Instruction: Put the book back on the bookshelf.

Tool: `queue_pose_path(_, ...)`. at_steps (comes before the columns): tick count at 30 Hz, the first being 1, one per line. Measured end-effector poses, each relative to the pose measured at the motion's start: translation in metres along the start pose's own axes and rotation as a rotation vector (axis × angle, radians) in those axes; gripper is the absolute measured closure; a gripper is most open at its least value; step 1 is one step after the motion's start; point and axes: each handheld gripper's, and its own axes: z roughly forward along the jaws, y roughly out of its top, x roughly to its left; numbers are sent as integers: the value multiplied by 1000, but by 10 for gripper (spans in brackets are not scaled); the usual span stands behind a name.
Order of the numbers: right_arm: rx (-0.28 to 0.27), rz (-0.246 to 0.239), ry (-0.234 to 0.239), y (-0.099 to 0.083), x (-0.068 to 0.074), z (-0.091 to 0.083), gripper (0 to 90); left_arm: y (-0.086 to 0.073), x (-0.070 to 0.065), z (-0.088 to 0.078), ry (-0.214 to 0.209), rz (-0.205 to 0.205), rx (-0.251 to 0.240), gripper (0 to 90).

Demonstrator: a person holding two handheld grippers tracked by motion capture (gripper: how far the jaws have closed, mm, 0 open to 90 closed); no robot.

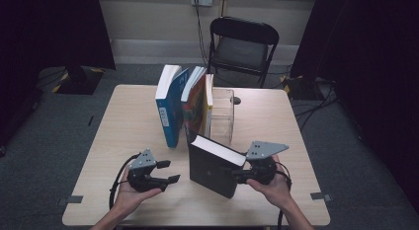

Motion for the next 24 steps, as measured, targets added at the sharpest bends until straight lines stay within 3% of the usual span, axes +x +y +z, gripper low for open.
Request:
queue_pose_path(9,6,52,-95,-13,-14,-28,515,-5,16,9,74,-54,95,227)
queue_pose_path(12,7,73,-123,-15,-20,-34,513,-8,23,9,124,-66,118,210)
queue_pose_path(17,2,97,-151,-17,-27,-39,506,-12,33,13,200,-76,172,205)
queue_pose_path(20,-3,117,-171,-18,-32,-40,499,-16,38,17,227,-70,218,205)
queue_pose_path(24,-9,138,-187,-19,-37,-40,497,-20,45,20,268,-92,258,200)
